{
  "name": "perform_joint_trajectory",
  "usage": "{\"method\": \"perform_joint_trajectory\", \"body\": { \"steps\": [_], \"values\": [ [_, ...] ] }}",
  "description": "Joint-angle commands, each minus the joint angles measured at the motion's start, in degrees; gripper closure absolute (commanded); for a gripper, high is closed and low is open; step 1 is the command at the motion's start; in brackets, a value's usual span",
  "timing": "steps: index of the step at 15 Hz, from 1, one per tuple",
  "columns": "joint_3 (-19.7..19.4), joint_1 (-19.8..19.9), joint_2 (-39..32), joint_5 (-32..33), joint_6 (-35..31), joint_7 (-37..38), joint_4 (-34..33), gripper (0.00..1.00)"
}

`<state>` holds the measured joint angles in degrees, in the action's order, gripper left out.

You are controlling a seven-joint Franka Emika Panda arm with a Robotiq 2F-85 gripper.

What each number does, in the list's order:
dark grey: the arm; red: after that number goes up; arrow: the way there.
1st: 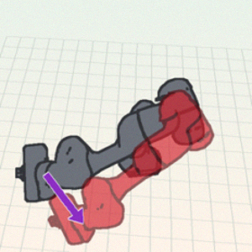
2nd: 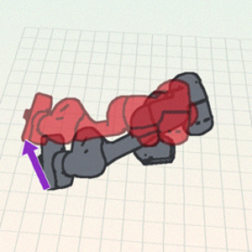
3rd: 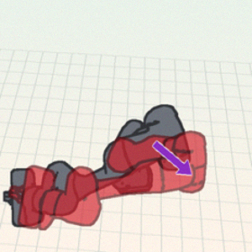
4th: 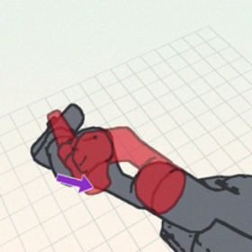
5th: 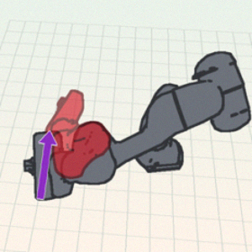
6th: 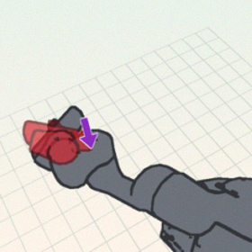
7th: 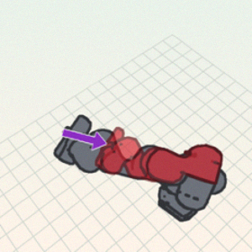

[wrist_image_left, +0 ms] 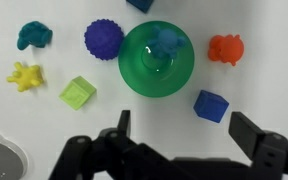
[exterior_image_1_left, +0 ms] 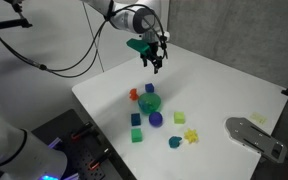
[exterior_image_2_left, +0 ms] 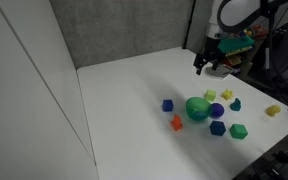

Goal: Pick up the blue block on the right of the green bowl and place it on the right of the green bowl

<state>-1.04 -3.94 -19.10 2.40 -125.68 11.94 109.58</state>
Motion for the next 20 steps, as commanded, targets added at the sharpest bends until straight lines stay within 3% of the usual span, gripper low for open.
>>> {"method": "perform_joint_trajectory", "body": {
  "steps": [1,7,13,20],
  "values": [
    [-0.4,2.7,8.5,-1.1,1.4,-3.9,7.9,0.00],
    [-1.4,5.8,19.9,-2.4,7.8,-9.4,14.6,0.00],
    [-2.0,6.3,27.8,-2.6,18.1,-8.4,12.3,0.00],
    [-1.7,6.2,30.7,-2.6,19.5,-8.0,11.4,0.00]
  ]
}}
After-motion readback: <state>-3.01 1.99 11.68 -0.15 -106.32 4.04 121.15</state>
